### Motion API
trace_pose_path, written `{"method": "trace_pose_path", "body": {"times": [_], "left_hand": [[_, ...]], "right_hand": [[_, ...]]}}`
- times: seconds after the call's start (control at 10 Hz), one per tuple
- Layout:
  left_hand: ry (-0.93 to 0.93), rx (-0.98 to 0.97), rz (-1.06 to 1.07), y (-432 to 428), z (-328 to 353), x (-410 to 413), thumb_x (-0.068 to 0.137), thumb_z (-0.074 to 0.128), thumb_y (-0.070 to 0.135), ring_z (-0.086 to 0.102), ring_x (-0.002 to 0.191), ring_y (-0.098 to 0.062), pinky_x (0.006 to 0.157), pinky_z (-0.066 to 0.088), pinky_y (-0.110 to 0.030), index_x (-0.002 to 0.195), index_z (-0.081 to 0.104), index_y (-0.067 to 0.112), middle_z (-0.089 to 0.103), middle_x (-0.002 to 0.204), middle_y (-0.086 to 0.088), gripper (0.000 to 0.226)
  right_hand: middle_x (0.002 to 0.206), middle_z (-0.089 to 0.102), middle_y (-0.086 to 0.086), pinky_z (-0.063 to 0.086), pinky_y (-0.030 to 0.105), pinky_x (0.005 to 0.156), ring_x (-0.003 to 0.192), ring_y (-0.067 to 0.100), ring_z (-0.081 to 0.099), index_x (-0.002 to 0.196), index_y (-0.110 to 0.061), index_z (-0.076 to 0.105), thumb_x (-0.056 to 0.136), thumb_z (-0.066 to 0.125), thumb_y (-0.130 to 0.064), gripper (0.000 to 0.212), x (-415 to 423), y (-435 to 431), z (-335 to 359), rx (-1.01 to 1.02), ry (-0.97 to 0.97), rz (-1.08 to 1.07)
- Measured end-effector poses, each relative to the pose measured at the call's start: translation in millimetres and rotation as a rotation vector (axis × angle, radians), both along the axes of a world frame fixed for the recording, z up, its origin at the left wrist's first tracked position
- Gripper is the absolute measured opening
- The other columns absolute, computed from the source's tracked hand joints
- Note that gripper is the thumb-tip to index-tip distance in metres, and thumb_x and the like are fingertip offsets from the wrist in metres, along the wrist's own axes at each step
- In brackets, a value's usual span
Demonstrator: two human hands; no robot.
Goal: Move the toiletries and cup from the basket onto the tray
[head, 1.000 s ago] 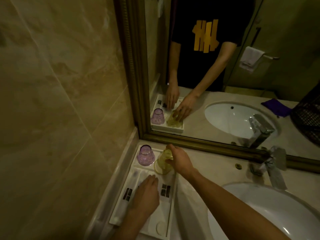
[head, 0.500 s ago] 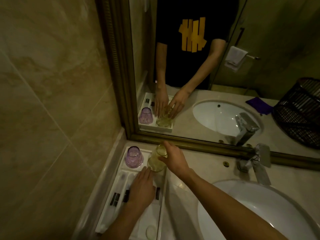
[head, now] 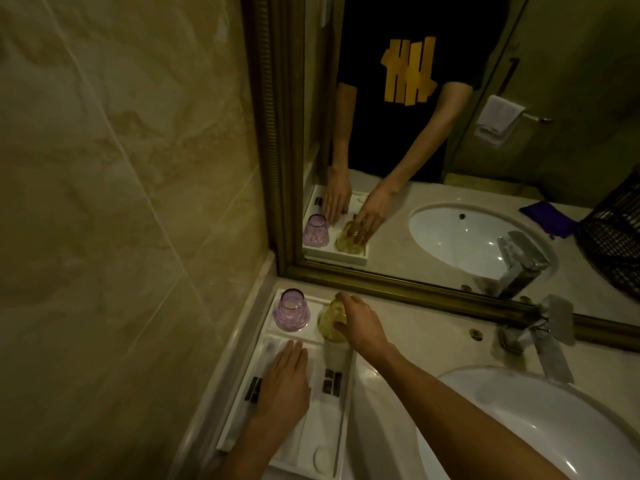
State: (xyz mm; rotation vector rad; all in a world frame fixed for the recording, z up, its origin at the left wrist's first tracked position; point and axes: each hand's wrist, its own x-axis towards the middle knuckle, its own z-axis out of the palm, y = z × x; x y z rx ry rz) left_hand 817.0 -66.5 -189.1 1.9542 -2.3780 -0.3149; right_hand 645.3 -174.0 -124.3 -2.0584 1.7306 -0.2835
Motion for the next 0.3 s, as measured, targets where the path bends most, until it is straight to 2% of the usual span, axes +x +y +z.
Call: {"method": "trace_pose_path", "body": {"times": [0.1,0.2,0.3], "left_hand": [[0.054,-0.039,0.008,3,-4,0,0.087,0.055,0.029,0.022,0.146,-0.026,0.117,0.014,-0.035,0.148,0.032,0.005,0.032,0.156,-0.015,0.07],[0.063,-0.02,0.004,5,8,-1,0.092,0.048,0.029,0.011,0.149,-0.024,0.121,0.008,-0.034,0.153,0.017,0.007,0.017,0.161,-0.012,0.071],[0.123,-0.071,0.007,-1,30,-4,0.093,0.048,0.028,0.009,0.149,-0.021,0.121,0.008,-0.034,0.154,0.014,0.011,0.013,0.162,-0.009,0.071]], "right_hand": [[0.142,0.052,0.014,0.047,0.037,0.097,0.122,0.034,0.057,0.146,-0.019,0.041,0.088,0.073,-0.022,0.067,0,-2,0,0.012,-0.006,0.008],[0.146,0.05,0.013,0.05,0.039,0.097,0.124,0.034,0.057,0.152,-0.022,0.035,0.085,0.076,-0.029,0.078,0,3,9,0.049,-0.014,-0.019],[0.148,0.049,0.013,0.051,0.04,0.097,0.126,0.033,0.056,0.152,-0.02,0.033,0.084,0.077,-0.036,0.082,-2,2,22,0.005,-0.039,-0.053]]}}
